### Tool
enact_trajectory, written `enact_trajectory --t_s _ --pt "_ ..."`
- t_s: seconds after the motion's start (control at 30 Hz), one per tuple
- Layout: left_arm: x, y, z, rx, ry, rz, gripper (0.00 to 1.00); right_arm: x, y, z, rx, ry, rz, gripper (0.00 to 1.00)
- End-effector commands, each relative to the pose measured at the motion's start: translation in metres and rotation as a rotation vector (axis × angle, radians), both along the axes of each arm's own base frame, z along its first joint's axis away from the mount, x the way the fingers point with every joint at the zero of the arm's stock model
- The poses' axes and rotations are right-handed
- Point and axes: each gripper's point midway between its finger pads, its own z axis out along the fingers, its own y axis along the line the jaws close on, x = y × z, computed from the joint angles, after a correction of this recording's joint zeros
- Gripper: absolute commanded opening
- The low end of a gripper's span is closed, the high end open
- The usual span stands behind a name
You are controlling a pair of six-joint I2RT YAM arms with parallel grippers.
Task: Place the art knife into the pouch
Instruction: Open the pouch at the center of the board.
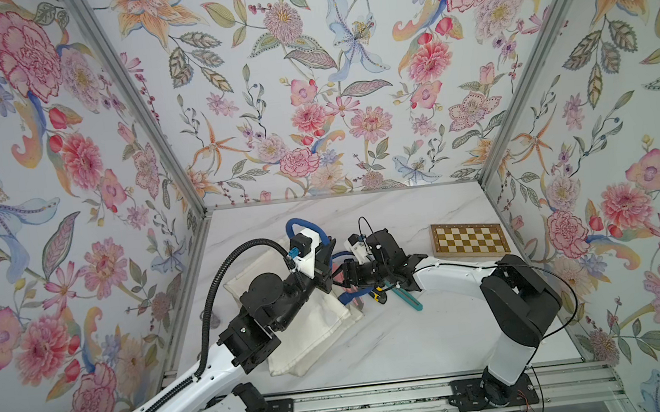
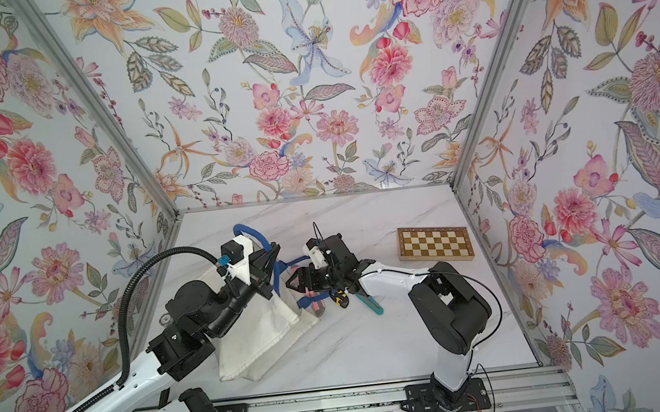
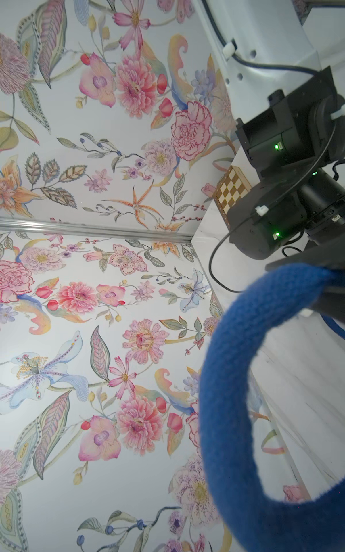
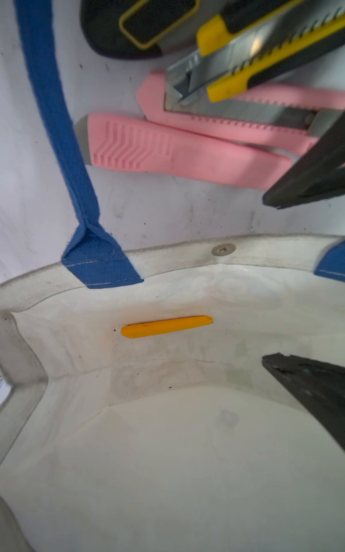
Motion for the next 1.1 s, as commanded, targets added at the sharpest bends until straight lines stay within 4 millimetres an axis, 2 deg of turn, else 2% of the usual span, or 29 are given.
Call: enact_trajectory --t_s 0.0,0.1,0.33,0.5,0.67,0.8,0.83,0.9,1.03,1.07 --pt "-0.011 -0.003 0.05 -0.118 -0.101 -0.073 0.0 0.0 -0.005 -0.002 0.005 0.01 -0.008 0.81" --pt "-0.014 -0.008 0.056 -0.131 -0.119 -0.106 0.0 0.001 -0.009 -0.002 -0.005 0.013 -0.015 0.86" --pt "-0.022 -0.012 0.06 -0.142 -0.155 -0.154 0.0 -0.003 -0.016 0.008 0.016 0.007 -0.002 0.88" --pt "-0.018 -0.014 0.061 -0.114 -0.177 -0.14 0.0 -0.02 -0.011 0.015 0.021 0.0 0.076 0.86" --pt "-0.02 -0.022 0.076 -0.115 -0.23 -0.177 0.0 -0.042 0.001 0.008 -0.008 0.039 0.169 0.87" --pt "-0.017 -0.028 0.078 -0.108 -0.241 -0.184 0.0 -0.046 0.004 -0.006 -0.041 0.079 0.181 0.84" --pt "-0.017 -0.029 0.077 -0.108 -0.242 -0.188 0.0 -0.046 0.005 -0.007 -0.033 0.085 0.187 0.82" --pt "-0.017 -0.028 0.076 -0.109 -0.244 -0.189 0.0 -0.047 0.01 -0.004 -0.001 0.092 0.2 0.7" --pt "-0.016 -0.022 0.072 -0.109 -0.243 -0.173 0.0 -0.041 0.016 0.007 0.081 0.112 0.195 0.36" --pt "-0.016 -0.02 0.07 -0.104 -0.237 -0.165 0.0 -0.037 0.015 0.01 0.116 0.124 0.179 0.24"
